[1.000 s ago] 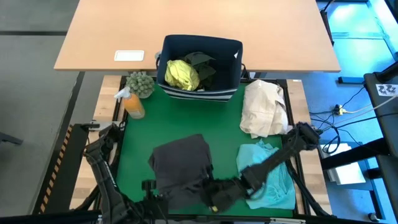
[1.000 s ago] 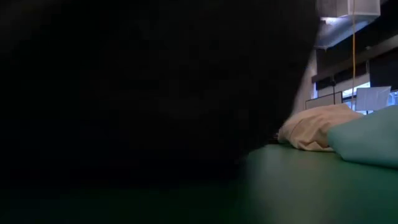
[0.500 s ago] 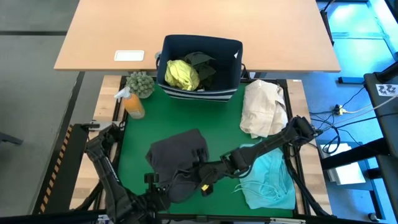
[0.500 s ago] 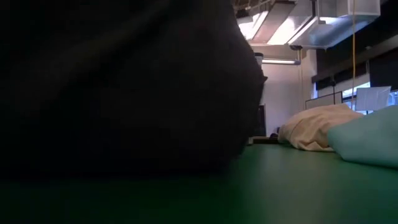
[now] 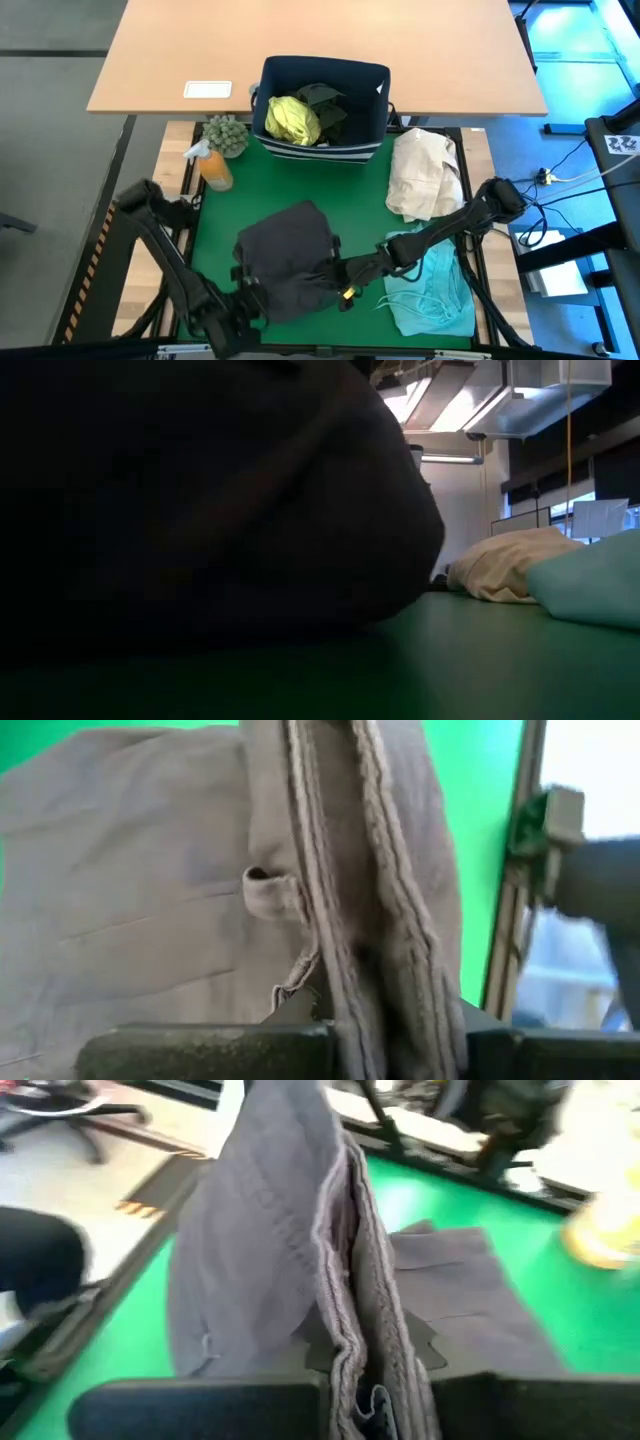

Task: Fold laundry
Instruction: Fold the black shorts

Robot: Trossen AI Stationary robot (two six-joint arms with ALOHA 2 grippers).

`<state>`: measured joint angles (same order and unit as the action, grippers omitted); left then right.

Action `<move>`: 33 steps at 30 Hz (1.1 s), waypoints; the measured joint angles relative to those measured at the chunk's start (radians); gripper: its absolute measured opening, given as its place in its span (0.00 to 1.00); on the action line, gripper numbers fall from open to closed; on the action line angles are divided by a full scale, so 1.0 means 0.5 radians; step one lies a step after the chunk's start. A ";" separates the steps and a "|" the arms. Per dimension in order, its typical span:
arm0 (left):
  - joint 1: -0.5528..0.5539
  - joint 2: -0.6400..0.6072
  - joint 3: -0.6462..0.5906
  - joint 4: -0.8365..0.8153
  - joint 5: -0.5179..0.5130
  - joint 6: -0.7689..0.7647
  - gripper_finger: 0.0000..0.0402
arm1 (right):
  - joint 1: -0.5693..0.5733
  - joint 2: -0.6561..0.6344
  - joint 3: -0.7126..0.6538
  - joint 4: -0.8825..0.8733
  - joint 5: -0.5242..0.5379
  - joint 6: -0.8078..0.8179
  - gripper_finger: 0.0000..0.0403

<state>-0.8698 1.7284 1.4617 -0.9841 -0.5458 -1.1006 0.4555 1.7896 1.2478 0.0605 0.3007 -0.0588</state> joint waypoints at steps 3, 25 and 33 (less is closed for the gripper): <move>0.045 -0.248 -0.340 0.175 -0.029 -0.059 0.07 | -0.068 -0.002 0.000 0.001 0.084 -0.046 0.08; 0.745 -1.064 -1.777 0.705 0.117 -0.451 0.07 | -0.864 0.590 0.007 0.476 -0.014 -0.024 0.08; 0.947 -1.064 -1.856 0.722 0.145 -0.437 0.14 | -0.898 0.679 0.010 0.432 -0.010 0.010 0.13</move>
<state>-0.3964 1.1961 0.5335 -0.6231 -0.4733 -1.3191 0.0063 2.1292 1.2526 0.2767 0.2957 -0.0536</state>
